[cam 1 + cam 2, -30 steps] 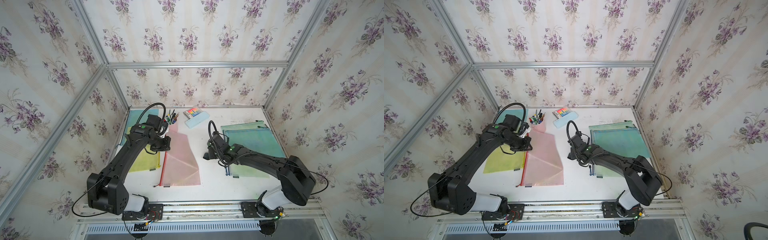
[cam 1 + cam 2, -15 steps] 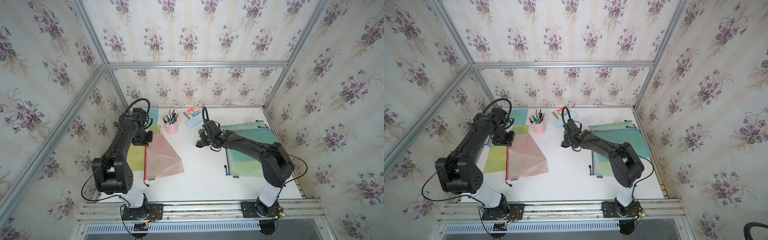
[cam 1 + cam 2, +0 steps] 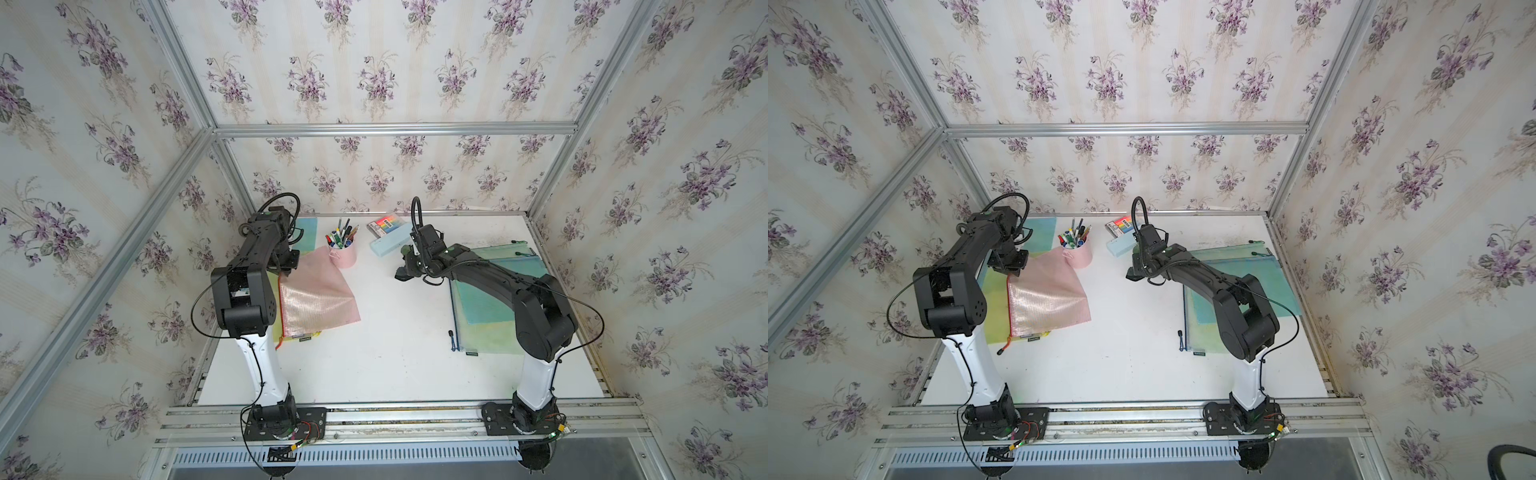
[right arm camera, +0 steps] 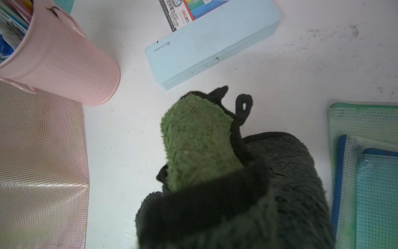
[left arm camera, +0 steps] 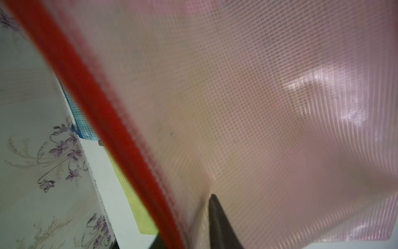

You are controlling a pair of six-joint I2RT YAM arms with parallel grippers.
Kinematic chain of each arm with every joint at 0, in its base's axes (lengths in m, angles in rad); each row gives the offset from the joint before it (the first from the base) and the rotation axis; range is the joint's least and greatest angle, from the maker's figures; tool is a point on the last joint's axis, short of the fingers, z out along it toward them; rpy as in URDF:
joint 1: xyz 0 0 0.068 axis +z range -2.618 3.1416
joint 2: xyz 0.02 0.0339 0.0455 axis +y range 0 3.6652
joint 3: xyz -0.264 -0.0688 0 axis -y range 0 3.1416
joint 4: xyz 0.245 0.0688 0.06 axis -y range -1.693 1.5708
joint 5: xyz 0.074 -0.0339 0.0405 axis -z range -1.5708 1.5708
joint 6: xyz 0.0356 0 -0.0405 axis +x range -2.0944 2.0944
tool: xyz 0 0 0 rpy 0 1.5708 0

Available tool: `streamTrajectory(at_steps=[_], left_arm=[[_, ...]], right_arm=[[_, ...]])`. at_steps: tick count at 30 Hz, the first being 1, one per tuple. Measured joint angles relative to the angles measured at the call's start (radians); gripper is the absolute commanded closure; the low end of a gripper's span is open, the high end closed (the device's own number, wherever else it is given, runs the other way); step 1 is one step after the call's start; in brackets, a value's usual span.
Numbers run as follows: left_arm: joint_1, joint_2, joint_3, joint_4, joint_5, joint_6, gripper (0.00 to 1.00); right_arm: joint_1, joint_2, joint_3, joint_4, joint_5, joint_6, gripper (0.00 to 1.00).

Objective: Wipe the document bag
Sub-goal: Move the document bag, then move the document bag to the center of the board.

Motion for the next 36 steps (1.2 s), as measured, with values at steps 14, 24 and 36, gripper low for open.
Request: streamTrajectory(at_steps=[14, 24, 36], left_arm=[[0.014, -0.161, 0.043, 0.070, -0.016, -0.114, 0.01], [-0.228, -0.382, -0.014, 0.013, 0.137, -0.228, 0.03], [-0.680, -0.180, -0.104, 0.178, 0.487, -0.428, 0.06]], right_arm=[[-0.156, -0.105, 0.018, -0.069, -0.042, -0.005, 0.77], [-0.466, -0.253, -0.150, -0.173, 0.037, -0.041, 0.77], [-0.529, -0.141, -0.327, -0.151, 0.106, -0.063, 0.77]])
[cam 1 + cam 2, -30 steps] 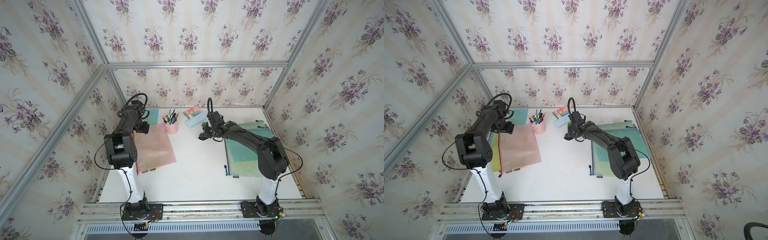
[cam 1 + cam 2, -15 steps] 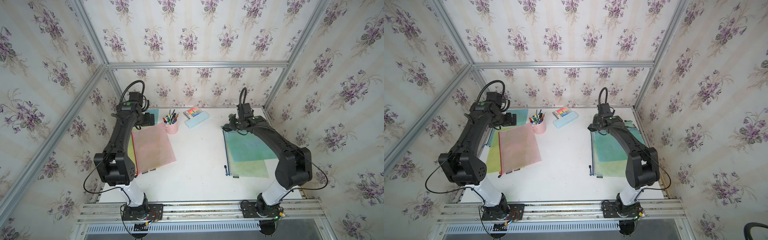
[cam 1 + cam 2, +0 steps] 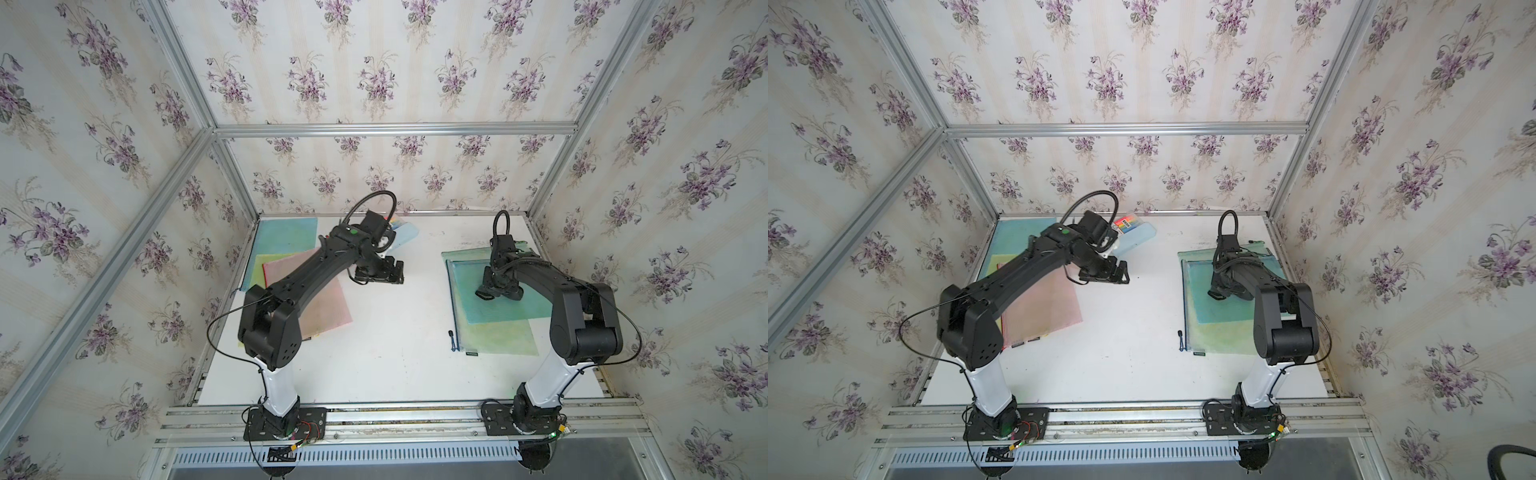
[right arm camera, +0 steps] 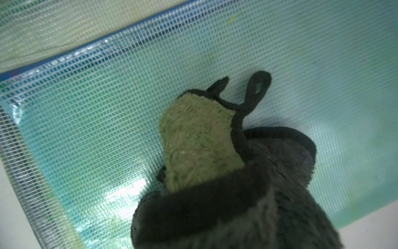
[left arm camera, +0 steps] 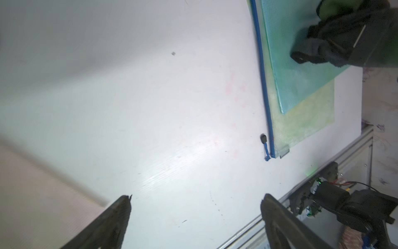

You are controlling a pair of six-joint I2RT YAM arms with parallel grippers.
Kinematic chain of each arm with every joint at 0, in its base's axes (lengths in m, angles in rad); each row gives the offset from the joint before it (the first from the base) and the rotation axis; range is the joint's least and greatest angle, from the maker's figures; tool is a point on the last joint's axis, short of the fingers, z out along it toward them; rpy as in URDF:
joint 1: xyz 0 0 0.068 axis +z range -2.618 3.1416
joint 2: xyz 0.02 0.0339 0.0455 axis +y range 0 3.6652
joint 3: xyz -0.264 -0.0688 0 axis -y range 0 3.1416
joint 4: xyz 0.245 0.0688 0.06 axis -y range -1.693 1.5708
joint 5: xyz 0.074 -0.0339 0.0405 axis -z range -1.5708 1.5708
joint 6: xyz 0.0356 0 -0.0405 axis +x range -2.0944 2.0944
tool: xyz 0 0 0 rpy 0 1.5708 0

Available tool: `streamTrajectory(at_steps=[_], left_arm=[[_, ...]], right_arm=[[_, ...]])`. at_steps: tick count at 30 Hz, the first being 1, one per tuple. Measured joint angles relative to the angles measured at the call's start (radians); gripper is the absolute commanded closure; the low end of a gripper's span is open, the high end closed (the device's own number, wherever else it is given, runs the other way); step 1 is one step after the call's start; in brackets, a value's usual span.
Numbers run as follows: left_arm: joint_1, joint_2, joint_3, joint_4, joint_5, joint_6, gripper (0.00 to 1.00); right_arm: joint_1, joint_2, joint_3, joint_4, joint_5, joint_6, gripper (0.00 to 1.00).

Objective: Wipe the document bag
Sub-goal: Move the document bag to the center of the board.

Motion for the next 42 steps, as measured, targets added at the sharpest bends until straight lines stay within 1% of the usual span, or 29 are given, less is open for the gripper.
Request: streamTrajectory(at_steps=[3, 5, 8, 11, 15, 19, 22, 24, 26, 27, 29, 33, 35, 37, 38, 40, 42], left_arm=[[-0.063, 0.104, 0.017, 0.072, 0.077, -0.040, 0.07], [-0.102, 0.190, 0.059, 0.113, 0.116, -0.061, 0.08], [-0.142, 0.285, 0.103, 0.167, 0.167, -0.093, 0.08], [-0.166, 0.338, 0.106, 0.216, 0.220, -0.133, 0.10], [-0.189, 0.392, 0.117, 0.256, 0.251, -0.169, 0.12], [-0.220, 0.444, 0.150, 0.266, 0.273, -0.180, 0.14], [-0.232, 0.458, 0.163, 0.277, 0.278, -0.194, 0.18], [-0.235, 0.464, 0.163, 0.286, 0.279, -0.205, 0.27], [-0.237, 0.476, 0.169, 0.294, 0.279, -0.208, 0.40], [-0.238, 0.483, 0.174, 0.298, 0.280, -0.212, 0.44], [-0.240, 0.500, 0.190, 0.302, 0.283, -0.215, 0.60], [-0.241, 0.534, 0.240, 0.273, 0.265, -0.219, 0.77], [-0.245, 0.549, 0.264, 0.258, 0.246, -0.216, 0.90], [-0.246, 0.554, 0.275, 0.240, 0.228, -0.209, 1.00], [-0.247, 0.550, 0.275, 0.237, 0.219, -0.198, 1.00], [-0.251, 0.524, 0.254, 0.235, 0.166, -0.192, 1.00], [-0.254, 0.458, 0.201, 0.250, 0.124, -0.174, 1.00]], right_arm=[[0.002, 0.002, -0.037, 0.024, -0.020, 0.002, 0.78], [0.006, -0.001, -0.072, 0.051, -0.028, 0.018, 0.77], [0.024, -0.017, -0.118, 0.100, -0.026, 0.034, 0.77], [0.064, -0.027, -0.149, 0.138, -0.015, 0.067, 0.77], [0.106, -0.036, -0.167, 0.171, -0.031, 0.109, 0.77], [0.118, -0.043, -0.175, 0.183, -0.065, 0.137, 0.77], [0.118, -0.043, -0.176, 0.183, -0.071, 0.146, 0.77], [0.118, -0.043, -0.178, 0.187, -0.072, 0.146, 0.77], [0.118, -0.044, -0.180, 0.191, -0.072, 0.147, 0.77], [0.118, -0.044, -0.181, 0.191, -0.072, 0.148, 0.77], [0.118, -0.044, -0.182, 0.195, -0.072, 0.149, 0.77], [0.118, -0.046, -0.180, 0.197, -0.072, 0.149, 0.77], [0.117, -0.046, -0.177, 0.194, -0.073, 0.149, 0.77], [0.114, -0.045, -0.174, 0.190, -0.076, 0.147, 0.77], [0.111, -0.045, -0.173, 0.187, -0.079, 0.145, 0.77], [0.094, -0.045, -0.172, 0.186, -0.095, 0.138, 0.77], [0.064, -0.050, -0.173, 0.180, -0.136, 0.125, 0.77]])
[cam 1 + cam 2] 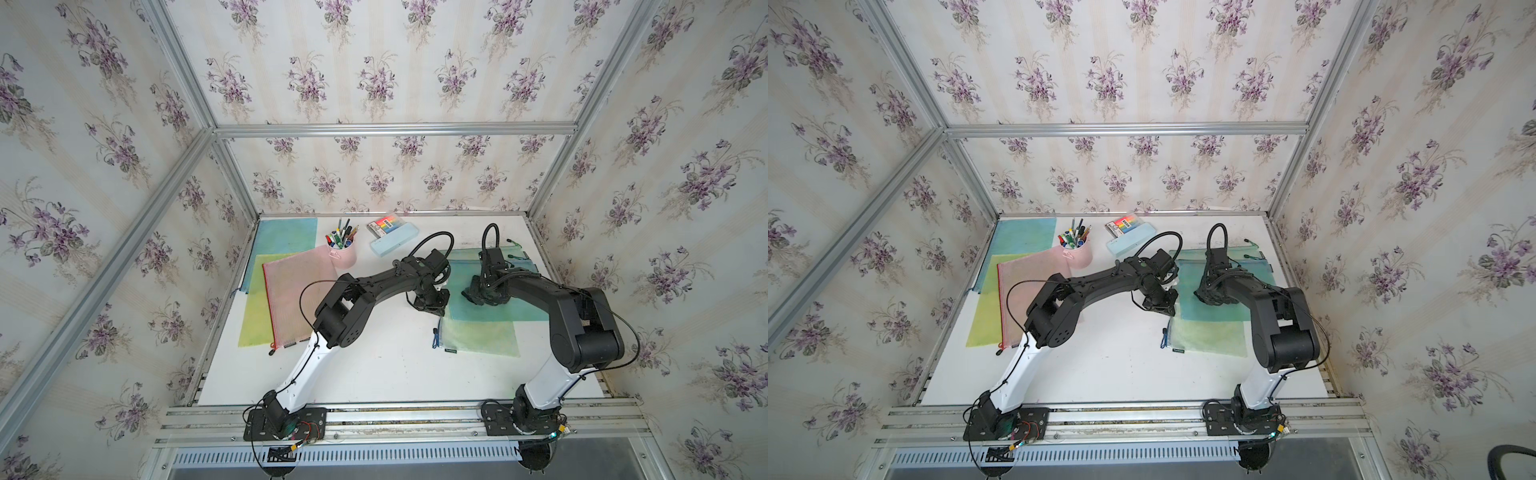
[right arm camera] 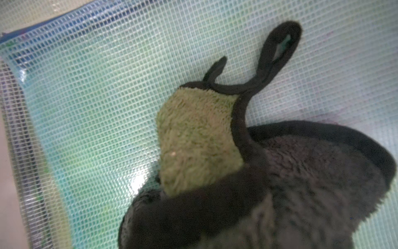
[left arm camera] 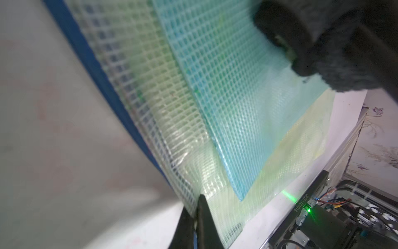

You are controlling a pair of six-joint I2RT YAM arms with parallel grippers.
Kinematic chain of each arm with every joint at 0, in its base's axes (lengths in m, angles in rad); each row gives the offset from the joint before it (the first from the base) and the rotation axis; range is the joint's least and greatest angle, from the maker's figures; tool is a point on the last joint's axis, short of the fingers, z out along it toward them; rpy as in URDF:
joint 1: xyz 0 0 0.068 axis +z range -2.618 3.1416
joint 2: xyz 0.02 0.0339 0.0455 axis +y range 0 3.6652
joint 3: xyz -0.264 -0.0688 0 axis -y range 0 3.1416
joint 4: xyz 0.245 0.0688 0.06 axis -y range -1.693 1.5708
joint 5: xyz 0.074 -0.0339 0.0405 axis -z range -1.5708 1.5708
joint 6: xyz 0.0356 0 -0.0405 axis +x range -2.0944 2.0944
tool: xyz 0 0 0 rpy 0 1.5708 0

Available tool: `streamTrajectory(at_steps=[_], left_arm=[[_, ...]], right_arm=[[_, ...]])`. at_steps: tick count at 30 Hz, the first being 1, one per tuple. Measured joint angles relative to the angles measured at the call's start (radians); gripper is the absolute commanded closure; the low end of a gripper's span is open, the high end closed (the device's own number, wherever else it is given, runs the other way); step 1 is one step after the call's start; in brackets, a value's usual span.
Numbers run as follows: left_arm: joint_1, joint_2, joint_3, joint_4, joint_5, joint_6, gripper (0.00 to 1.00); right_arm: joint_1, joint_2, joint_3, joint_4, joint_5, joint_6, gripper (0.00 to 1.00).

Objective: Wipe the document bag
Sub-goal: Move the document bag to the center of the board.

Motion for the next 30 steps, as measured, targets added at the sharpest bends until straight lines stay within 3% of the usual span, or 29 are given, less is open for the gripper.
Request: streamTrajectory(at_steps=[8, 15, 19, 23, 27, 30], left_arm=[[0.007, -0.386, -0.329, -0.017, -0.141, 0.051, 1.00], [0.070, -0.562, -0.669, 0.022, -0.194, 0.021, 1.00], [0.113, -0.631, -0.811, 0.072, -0.192, -0.014, 1.00], [0.162, -0.659, -0.887, 0.140, -0.162, -0.048, 1.00], [0.186, -0.659, -0.921, 0.191, -0.108, -0.055, 1.00], [0.210, -0.657, -0.942, 0.221, -0.060, -0.056, 1.00]], right_arm=[[-0.068, -0.009, 0.040, -0.067, 0.013, -0.064, 0.76], [-0.070, 0.014, 0.088, -0.080, 0.016, -0.111, 0.77], [-0.030, -0.049, 0.079, -0.079, 0.035, -0.135, 0.77], [0.123, -0.114, 0.101, -0.083, 0.071, -0.156, 0.77], [0.380, -0.116, 0.152, -0.104, 0.120, -0.118, 0.78], [0.570, -0.080, 0.137, -0.081, 0.071, -0.065, 0.78]])
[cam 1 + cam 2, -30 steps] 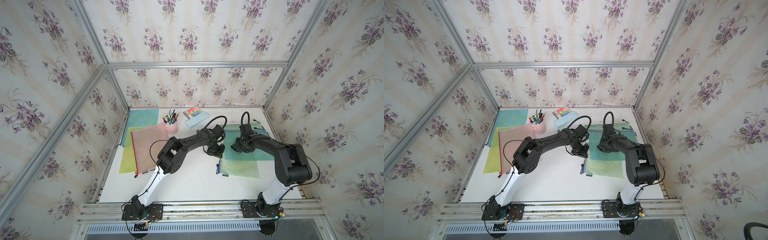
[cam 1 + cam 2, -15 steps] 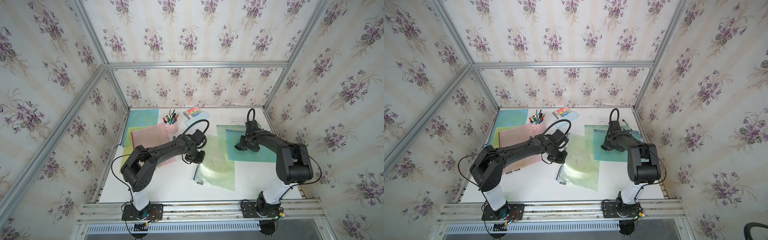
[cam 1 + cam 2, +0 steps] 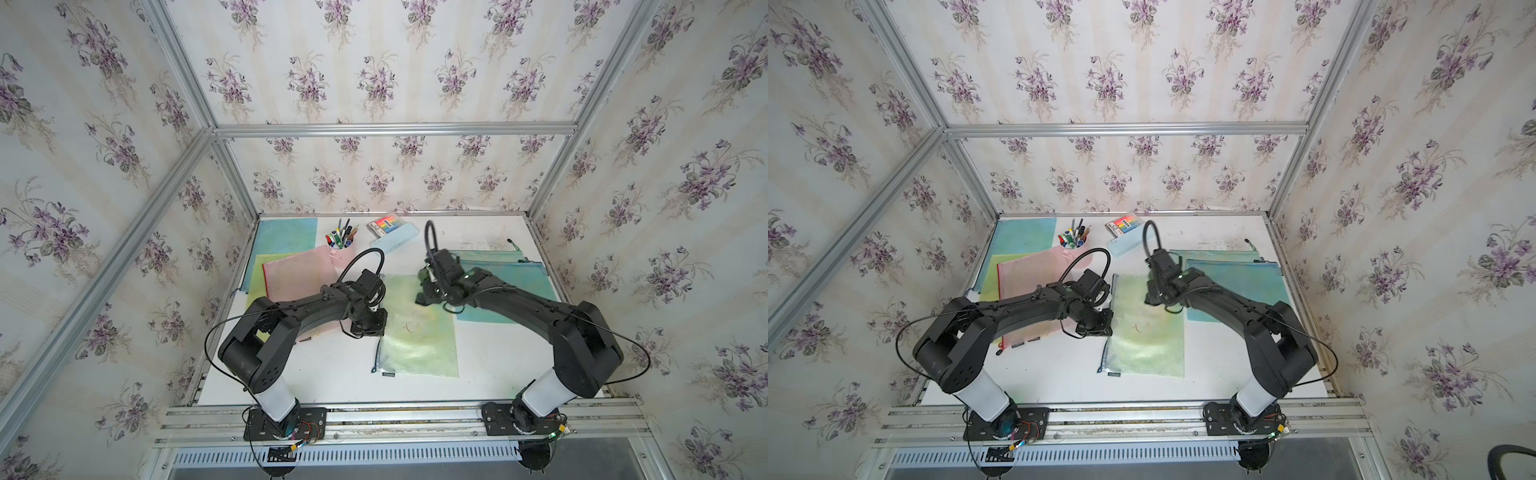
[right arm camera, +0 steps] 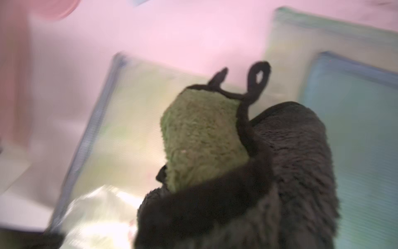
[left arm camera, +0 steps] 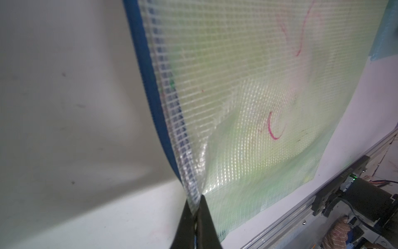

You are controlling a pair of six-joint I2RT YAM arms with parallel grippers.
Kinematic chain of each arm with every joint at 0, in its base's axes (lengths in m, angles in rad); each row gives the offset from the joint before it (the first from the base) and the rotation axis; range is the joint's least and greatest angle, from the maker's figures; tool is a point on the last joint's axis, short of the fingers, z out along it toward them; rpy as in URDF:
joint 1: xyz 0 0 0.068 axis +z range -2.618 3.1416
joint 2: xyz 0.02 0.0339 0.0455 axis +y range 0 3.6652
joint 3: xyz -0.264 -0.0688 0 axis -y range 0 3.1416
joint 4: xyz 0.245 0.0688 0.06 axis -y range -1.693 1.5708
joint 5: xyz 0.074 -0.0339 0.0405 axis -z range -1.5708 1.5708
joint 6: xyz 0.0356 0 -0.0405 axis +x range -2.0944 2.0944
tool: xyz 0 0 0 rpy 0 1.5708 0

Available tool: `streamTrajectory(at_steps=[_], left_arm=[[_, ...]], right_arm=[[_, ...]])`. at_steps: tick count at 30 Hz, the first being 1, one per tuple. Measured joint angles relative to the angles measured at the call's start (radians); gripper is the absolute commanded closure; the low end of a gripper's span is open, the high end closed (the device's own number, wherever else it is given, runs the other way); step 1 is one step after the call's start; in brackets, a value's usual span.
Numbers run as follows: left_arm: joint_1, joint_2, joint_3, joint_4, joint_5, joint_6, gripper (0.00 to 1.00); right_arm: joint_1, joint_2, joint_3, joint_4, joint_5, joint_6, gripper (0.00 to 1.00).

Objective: Wipe the document bag
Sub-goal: Move the document bag to the center of the board, then wipe the dirt from the document bag.

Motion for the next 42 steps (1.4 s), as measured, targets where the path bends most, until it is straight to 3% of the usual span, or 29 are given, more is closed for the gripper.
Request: streamTrajectory(at_steps=[3, 6, 14, 21, 23, 26, 29, 34, 36, 39, 42], left_arm=[[0.026, 0.001, -0.024, 0.027, 0.047, 0.000, 1.00], [0.040, 0.019, -0.024, 0.033, 0.097, 0.010, 1.00], [0.068, 0.080, -0.013, 0.056, 0.219, 0.031, 1.00], [0.112, 0.105, -0.033, 0.067, 0.290, 0.006, 1.00], [0.119, 0.117, -0.028, 0.064, 0.305, 0.003, 1.00], [0.127, 0.126, -0.022, 0.080, 0.325, 0.003, 1.00], [0.134, 0.126, -0.022, 0.079, 0.334, 0.004, 1.00], [0.138, 0.120, -0.023, 0.074, 0.335, 0.004, 1.00], [0.138, 0.117, -0.023, 0.074, 0.334, 0.003, 1.00], [0.141, 0.108, -0.029, 0.083, 0.335, 0.003, 1.00], [0.142, 0.097, -0.036, 0.091, 0.335, 0.002, 1.00]], right_arm=[[0.093, 0.079, -0.017, 0.021, -0.041, 0.060, 0.78], [0.122, 0.167, -0.002, 0.046, -0.068, 0.093, 0.78], [0.000, 0.212, 0.016, 0.097, -0.075, 0.082, 0.79], [0.232, 0.221, 0.009, 0.116, -0.024, 0.085, 0.80], [0.212, 0.211, -0.013, 0.135, -0.042, 0.102, 0.80], [0.101, 0.168, -0.068, 0.156, -0.076, 0.129, 0.80], [0.039, 0.144, -0.083, 0.124, -0.006, 0.156, 0.80], [0.225, 0.204, -0.018, 0.105, 0.057, 0.167, 0.80], [0.251, 0.219, -0.021, 0.116, 0.071, 0.167, 0.81], [0.143, 0.154, -0.116, 0.187, -0.011, 0.196, 0.81], [0.063, 0.096, -0.168, 0.171, 0.036, 0.230, 0.80]])
